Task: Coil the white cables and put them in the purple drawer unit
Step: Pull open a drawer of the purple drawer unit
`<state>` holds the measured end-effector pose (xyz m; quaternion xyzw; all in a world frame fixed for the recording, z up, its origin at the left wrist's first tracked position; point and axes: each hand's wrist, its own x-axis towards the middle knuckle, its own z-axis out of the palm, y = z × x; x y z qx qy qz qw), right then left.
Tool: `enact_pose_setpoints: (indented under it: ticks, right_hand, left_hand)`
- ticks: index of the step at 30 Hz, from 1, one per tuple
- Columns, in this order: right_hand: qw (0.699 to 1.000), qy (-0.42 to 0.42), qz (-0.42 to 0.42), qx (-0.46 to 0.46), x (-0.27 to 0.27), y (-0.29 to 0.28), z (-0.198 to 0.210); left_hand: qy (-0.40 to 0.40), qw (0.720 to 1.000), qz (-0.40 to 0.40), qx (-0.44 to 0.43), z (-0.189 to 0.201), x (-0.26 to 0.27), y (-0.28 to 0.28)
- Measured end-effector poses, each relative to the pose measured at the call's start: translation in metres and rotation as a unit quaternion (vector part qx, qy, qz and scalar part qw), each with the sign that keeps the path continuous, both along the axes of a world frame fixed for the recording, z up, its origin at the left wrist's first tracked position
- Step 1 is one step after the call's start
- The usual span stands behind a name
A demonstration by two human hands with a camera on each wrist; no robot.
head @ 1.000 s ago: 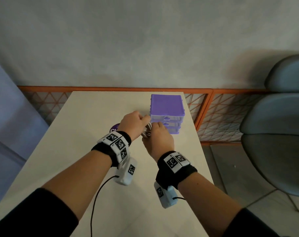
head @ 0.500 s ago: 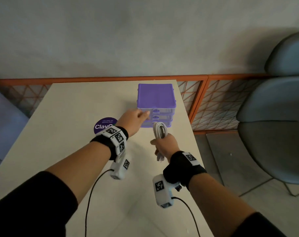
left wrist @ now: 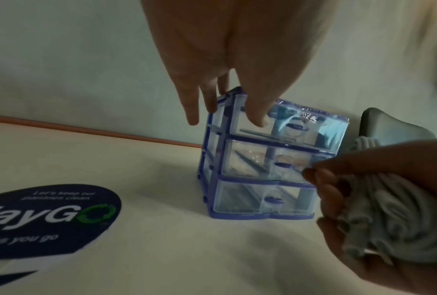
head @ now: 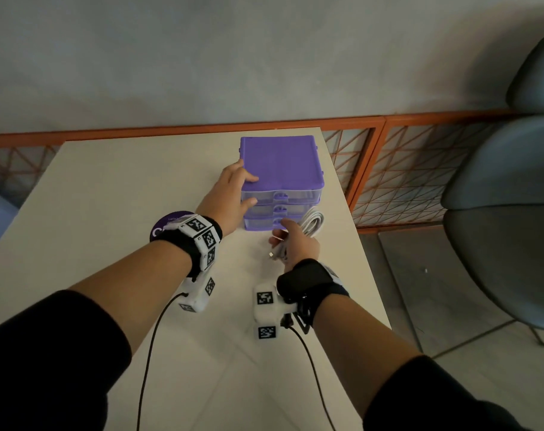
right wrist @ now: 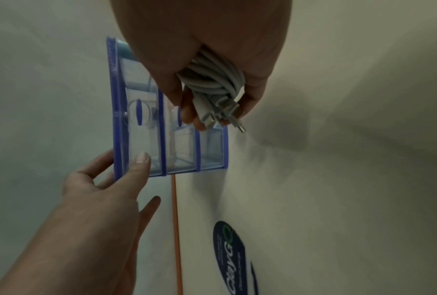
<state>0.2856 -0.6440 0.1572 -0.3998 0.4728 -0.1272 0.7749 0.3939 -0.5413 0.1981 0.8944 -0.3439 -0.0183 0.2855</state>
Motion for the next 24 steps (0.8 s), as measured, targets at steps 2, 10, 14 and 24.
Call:
enact_pose_setpoints:
  ticks: [2, 10, 14, 24]
  right_hand:
    - [1.0, -0.001, -0.017, -0.006, 0.011, 0.003, -0.002]
    - [0.997, 0.021, -0.073, 0.009, 0.031, 0.009, -0.011]
    - [0.997, 0.013, -0.072, 0.017, 0.033, 0.006, -0.014]
    - [0.994, 0.006, -0.102, 0.03, -0.02, 0.034, -0.017]
  left_hand:
    - [-0.022, 1.0, 0.004, 0.0, -0.002, 0.002, 0.001]
    - [-0.032, 0.999, 0.001, -0.011, -0.01, 0.005, 0.002]
    - [-0.028, 1.0, -0.004, 0.003, -0.012, 0.007, 0.003]
    - [-0.005, 0.999, 0.016, 0.039, -0.005, 0.007, 0.001]
